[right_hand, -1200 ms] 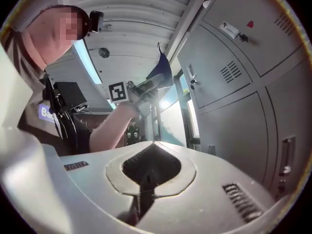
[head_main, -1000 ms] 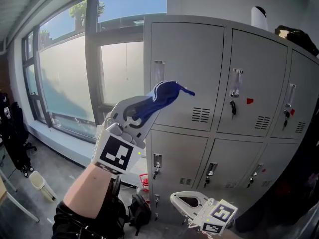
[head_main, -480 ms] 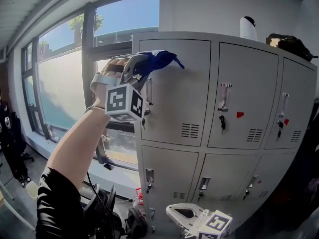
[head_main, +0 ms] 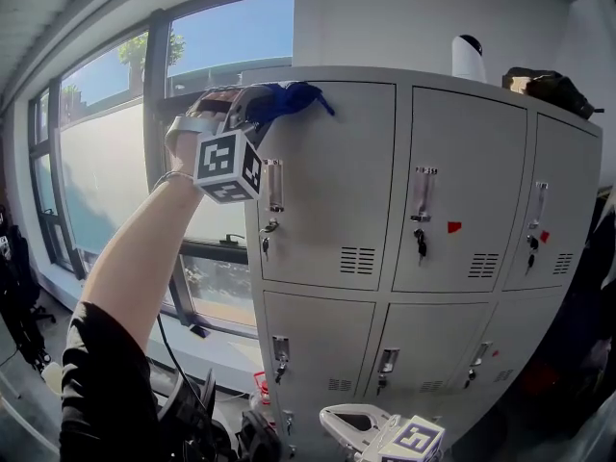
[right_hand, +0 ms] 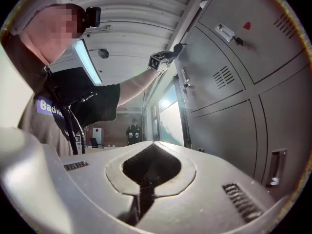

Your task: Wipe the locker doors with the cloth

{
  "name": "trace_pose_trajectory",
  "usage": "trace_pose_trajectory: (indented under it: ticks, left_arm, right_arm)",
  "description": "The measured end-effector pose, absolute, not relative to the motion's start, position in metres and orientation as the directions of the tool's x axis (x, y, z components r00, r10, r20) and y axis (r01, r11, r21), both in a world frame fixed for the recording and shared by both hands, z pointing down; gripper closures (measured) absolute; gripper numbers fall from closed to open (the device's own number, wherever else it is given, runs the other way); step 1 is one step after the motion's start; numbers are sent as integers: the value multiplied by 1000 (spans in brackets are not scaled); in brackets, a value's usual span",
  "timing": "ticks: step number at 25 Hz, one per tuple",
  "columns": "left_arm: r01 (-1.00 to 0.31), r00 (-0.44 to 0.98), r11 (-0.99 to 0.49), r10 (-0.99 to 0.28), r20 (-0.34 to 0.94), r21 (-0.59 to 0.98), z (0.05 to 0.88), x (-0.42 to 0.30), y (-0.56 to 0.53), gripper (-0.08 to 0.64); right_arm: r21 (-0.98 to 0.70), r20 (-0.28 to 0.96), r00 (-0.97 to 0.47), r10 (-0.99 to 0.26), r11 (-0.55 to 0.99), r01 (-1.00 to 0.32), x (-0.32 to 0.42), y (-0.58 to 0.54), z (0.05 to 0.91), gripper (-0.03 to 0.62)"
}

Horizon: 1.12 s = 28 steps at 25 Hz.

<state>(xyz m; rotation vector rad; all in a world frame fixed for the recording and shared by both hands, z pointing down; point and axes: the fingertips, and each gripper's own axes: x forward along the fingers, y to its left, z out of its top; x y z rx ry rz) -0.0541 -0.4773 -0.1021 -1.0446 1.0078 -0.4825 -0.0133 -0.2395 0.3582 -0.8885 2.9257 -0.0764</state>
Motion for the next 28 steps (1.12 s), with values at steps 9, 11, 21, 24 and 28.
trace_pose_trajectory:
  ticks: [9, 11, 21, 24, 28]
  left_arm:
    - [-106, 494, 453, -749, -442, -885, -103, -52, -494, 468]
    - [-96, 500, 452, -748, -436, -887, -102, -50, -493, 468]
    - [-58, 498, 458, -757, -423, -887, -97, -45, -495, 468]
    - [-68, 503, 449, -756, -419, -891, -91, -43, -494, 468]
    - [-71, 518, 430, -755, -402, -900, -72, -41, -493, 468]
  right_arm:
    - [-72, -64, -822, -565, 825, -561, -16, -243, 355, 586]
    - [-52, -68, -832, -550, 835, -548, -22, -244, 344, 586]
    - [-5, -60, -882, -467, 884, -468, -54, -248, 287, 586]
    - [4, -63, -890, -451, 892, -452, -62, -245, 280, 586]
    - [6, -71, -899, -431, 902, -433, -67, -239, 273, 586]
